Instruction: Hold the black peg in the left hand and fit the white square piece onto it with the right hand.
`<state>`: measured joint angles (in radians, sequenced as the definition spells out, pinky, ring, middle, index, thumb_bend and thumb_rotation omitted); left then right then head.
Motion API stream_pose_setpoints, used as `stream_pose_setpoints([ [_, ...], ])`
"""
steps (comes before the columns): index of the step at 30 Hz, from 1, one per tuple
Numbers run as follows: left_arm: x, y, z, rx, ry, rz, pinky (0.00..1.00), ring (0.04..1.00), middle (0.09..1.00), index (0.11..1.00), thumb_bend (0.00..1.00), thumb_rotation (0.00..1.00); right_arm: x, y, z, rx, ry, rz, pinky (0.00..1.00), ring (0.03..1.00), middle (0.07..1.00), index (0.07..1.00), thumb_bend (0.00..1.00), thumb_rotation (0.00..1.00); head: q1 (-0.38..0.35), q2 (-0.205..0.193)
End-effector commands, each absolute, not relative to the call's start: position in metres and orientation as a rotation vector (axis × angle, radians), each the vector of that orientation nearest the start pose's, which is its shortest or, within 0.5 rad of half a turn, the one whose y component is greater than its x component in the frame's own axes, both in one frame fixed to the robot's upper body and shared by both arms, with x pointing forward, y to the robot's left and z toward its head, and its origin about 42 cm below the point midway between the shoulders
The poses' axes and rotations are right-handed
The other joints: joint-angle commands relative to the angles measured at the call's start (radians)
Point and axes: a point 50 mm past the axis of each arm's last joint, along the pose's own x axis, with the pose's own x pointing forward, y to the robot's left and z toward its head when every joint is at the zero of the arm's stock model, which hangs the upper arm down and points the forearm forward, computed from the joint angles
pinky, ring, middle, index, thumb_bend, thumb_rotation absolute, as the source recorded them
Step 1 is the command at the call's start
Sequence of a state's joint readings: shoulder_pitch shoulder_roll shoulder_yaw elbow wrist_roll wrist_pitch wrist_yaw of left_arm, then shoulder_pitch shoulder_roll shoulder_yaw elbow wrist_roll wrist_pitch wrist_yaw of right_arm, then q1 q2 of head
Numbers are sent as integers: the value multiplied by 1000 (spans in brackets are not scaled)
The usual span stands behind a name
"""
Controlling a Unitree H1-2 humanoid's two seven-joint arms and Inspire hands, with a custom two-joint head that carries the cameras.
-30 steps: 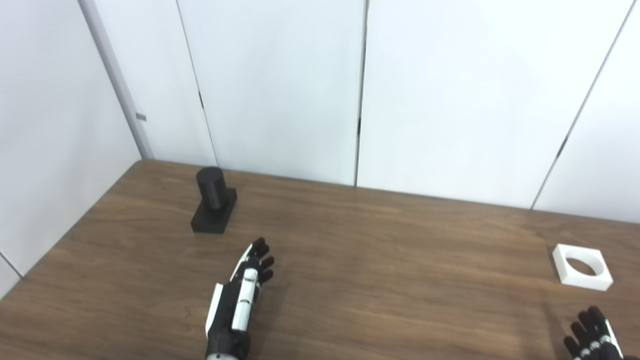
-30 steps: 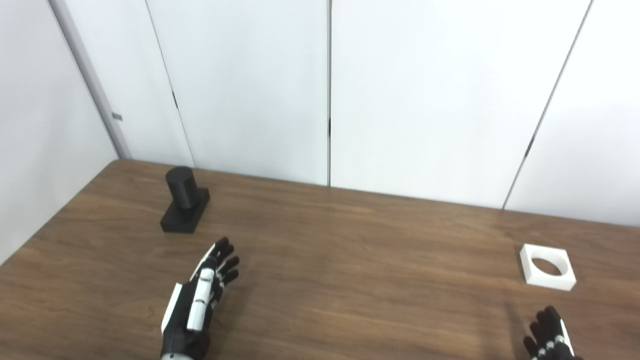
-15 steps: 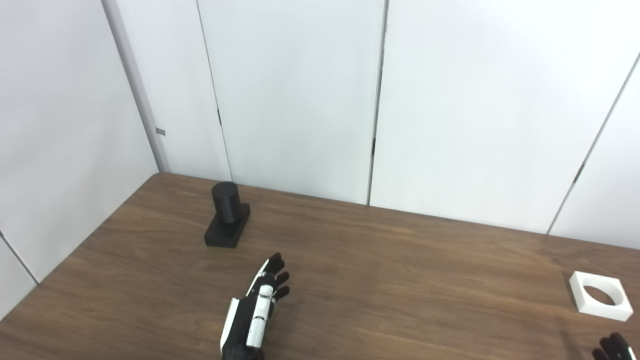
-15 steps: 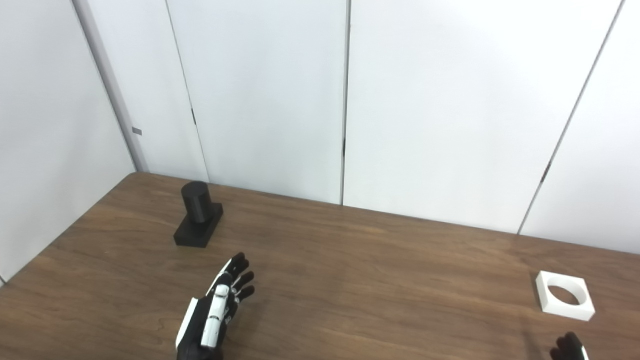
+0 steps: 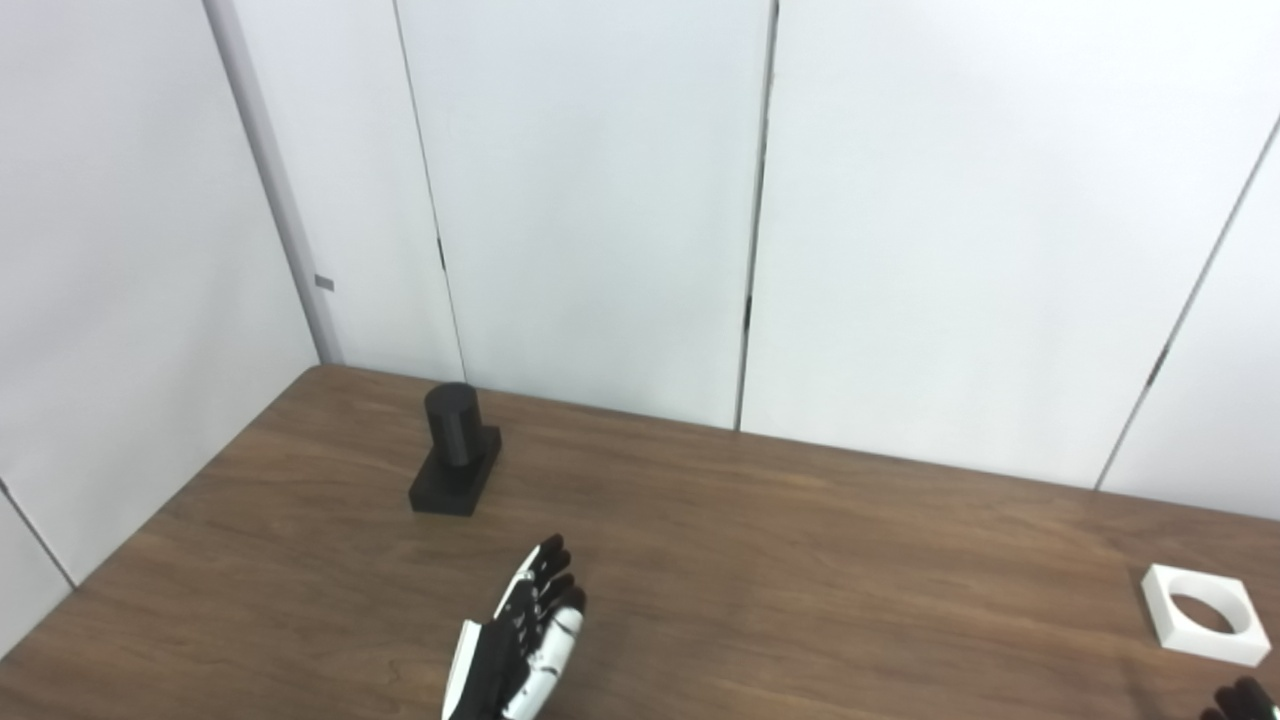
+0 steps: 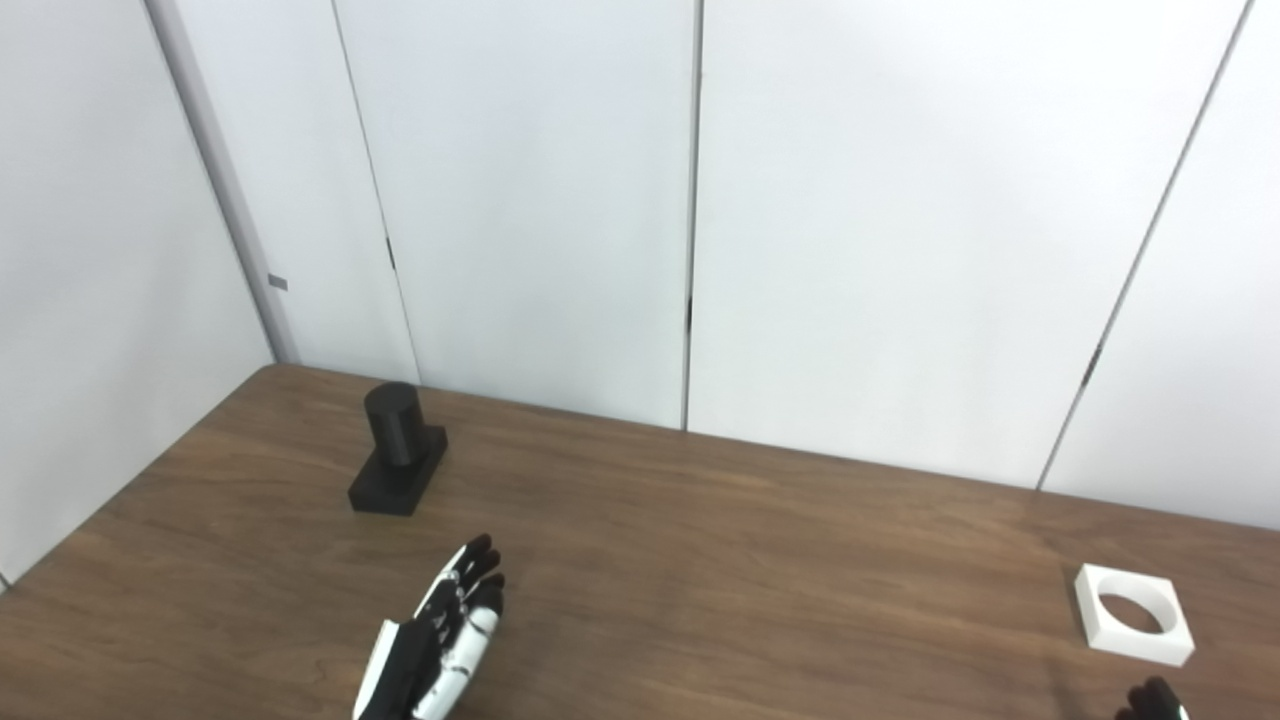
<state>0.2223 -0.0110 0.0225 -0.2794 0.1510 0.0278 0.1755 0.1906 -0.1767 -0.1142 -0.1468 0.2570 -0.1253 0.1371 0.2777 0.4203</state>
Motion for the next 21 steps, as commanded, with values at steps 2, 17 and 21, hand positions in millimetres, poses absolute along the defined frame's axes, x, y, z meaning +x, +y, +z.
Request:
stream_pose_setpoints([
  [2,186,247,134,281,-36,337,833,898,923,931,470,283,209,-297,85,64,-45,-14,1000,1000,1000,1000,781,1000,-1,0],
  [17,227,303,174,875,73,540,856,961,965,931,592,634,213,-292,83,88,-46,-5,1000,1000,1000,1000,831,1000,-14,5],
  [21,244,313,169,992,134,558,873,966,961,910,633,622,214,-290,83,87,-51,-2,1000,1000,1000,1000,826,1000,-20,6],
])
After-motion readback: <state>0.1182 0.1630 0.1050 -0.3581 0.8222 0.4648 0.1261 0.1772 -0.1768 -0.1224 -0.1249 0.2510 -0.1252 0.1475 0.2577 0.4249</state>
